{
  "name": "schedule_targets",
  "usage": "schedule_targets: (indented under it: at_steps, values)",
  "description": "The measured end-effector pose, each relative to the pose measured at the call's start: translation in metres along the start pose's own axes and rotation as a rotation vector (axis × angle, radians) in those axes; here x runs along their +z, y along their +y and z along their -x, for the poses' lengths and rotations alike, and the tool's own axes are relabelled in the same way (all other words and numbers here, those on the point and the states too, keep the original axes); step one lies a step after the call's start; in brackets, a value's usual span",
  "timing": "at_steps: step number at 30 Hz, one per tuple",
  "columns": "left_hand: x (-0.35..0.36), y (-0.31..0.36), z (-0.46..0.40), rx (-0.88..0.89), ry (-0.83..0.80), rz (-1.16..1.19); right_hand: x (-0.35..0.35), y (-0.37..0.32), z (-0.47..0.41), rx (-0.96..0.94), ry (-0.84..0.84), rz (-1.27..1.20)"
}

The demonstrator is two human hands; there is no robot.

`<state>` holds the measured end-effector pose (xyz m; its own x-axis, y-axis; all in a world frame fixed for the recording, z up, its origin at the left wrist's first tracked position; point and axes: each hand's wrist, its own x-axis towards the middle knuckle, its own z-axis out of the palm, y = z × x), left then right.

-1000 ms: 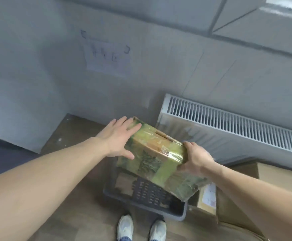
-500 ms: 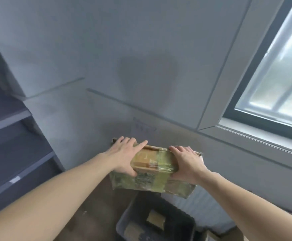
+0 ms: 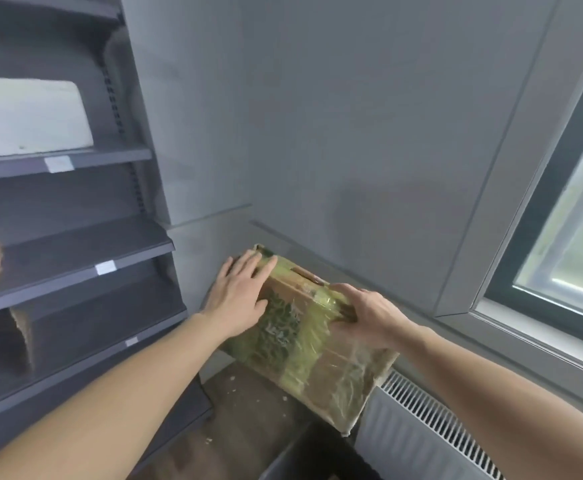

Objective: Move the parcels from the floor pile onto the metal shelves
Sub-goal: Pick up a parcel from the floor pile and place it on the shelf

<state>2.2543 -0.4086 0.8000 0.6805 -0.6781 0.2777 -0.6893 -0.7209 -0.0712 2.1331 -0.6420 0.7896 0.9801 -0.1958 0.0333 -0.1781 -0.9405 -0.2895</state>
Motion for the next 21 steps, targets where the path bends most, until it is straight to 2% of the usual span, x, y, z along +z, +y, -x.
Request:
schedule_targets:
  at_steps: [2,5,8,10,13,16,19,21]
  values:
    - [-0.006,-0.012,0.011,-0.161,0.09,-0.036,0.005,-0.007,-0.006,0.053,-0.017,-0.177]
    - [-0.011,-0.033,0.031,-0.416,0.062,0.04,0.011,-0.016,-0.009,0.118,-0.039,-0.419]
    - [-0.007,-0.051,0.054,-0.728,-0.03,0.338,0.03,-0.019,-0.007,0.218,-0.019,-0.745]
    - [-0.006,-0.056,0.071,-0.874,-0.146,0.588,0.048,-0.02,-0.003,0.29,-0.051,-1.012]
    - [-0.004,-0.061,0.09,-0.877,-0.372,0.95,0.074,-0.028,0.001,0.391,-0.144,-1.308]
    - [-0.008,-0.06,0.096,-0.828,-0.432,1.117,0.087,-0.048,0.002,0.419,-0.185,-1.463]
    - [-0.013,-0.062,0.097,-0.786,-0.359,1.153,0.091,-0.065,0.005,0.403,-0.209,-1.522]
    - [-0.017,-0.069,0.097,-0.776,-0.262,1.182,0.094,-0.073,0.006,0.372,-0.208,-1.407]
